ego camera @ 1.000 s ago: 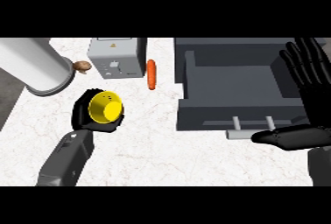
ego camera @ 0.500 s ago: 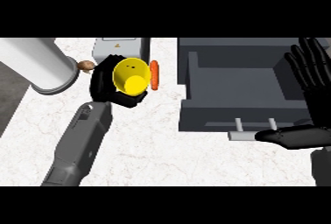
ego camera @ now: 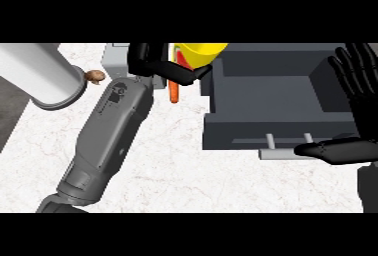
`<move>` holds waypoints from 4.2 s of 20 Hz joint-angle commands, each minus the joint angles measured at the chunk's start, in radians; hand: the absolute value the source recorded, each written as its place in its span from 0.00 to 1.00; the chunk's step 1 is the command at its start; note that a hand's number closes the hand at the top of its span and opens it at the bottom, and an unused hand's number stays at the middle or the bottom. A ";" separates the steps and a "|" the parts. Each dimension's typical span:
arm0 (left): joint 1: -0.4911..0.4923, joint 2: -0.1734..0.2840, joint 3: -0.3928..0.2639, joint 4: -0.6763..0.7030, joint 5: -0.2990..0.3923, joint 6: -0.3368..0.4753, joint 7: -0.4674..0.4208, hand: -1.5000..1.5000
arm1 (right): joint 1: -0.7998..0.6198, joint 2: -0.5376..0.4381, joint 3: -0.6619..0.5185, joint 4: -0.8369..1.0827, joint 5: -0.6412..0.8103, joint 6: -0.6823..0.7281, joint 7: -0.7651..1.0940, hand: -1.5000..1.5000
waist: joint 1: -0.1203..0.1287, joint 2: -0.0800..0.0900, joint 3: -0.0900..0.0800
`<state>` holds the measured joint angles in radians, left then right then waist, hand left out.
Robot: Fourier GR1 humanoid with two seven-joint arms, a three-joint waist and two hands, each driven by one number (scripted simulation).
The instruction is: Pick up the cup, place it into the drawer and close the drawer
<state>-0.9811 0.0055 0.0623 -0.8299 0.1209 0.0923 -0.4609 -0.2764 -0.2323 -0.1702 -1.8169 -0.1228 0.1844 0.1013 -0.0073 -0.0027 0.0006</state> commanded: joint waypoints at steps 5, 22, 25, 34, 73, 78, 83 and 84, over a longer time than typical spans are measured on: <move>-0.270 -0.005 -0.093 0.211 0.056 0.195 0.168 1.00 | 0.008 0.041 0.034 -0.010 0.013 -0.008 -0.037 0.00 | -0.033 0.009 0.000; -0.331 -0.006 -0.386 0.537 0.172 0.152 0.262 1.00 | -0.124 0.022 0.068 0.032 -0.015 0.032 0.006 0.00 | -0.167 0.044 0.001; -0.336 -0.006 -0.409 0.542 0.180 0.170 0.259 0.00 | -0.103 0.015 0.056 0.051 -0.026 0.060 -0.046 0.00 | -0.189 0.049 0.003; -0.254 -0.006 -0.353 0.446 0.357 0.133 0.089 0.00 | -0.134 0.054 0.189 0.039 -0.157 0.221 -0.022 1.00 | -0.193 0.055 -0.001; 0.037 0.106 -0.289 0.198 0.543 0.030 -0.073 0.00 | -0.439 -0.038 0.358 1.172 0.620 -0.007 -0.454 1.00 | 0.129 0.021 0.004; 0.062 0.141 -0.298 0.154 0.547 -0.018 -0.040 0.00 | -0.567 -0.120 0.247 1.280 0.573 -0.028 -0.498 1.00 | 0.157 0.031 0.005; 0.104 0.167 -0.311 0.131 0.538 -0.044 -0.039 0.00 | -0.639 -0.159 0.186 1.331 0.540 -0.039 -0.465 1.00 | 0.187 0.042 0.005; 0.107 0.187 -0.302 0.125 0.548 -0.059 -0.026 0.00 | -0.647 -0.187 0.170 1.324 0.525 -0.022 -0.468 1.00 | 0.192 0.040 0.005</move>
<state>-0.8969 0.1642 -0.2376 -0.6838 0.6672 0.0590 -0.5020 -0.7736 -0.3303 0.0945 -0.5618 0.4196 0.2309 -0.4196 0.1523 0.0264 0.0118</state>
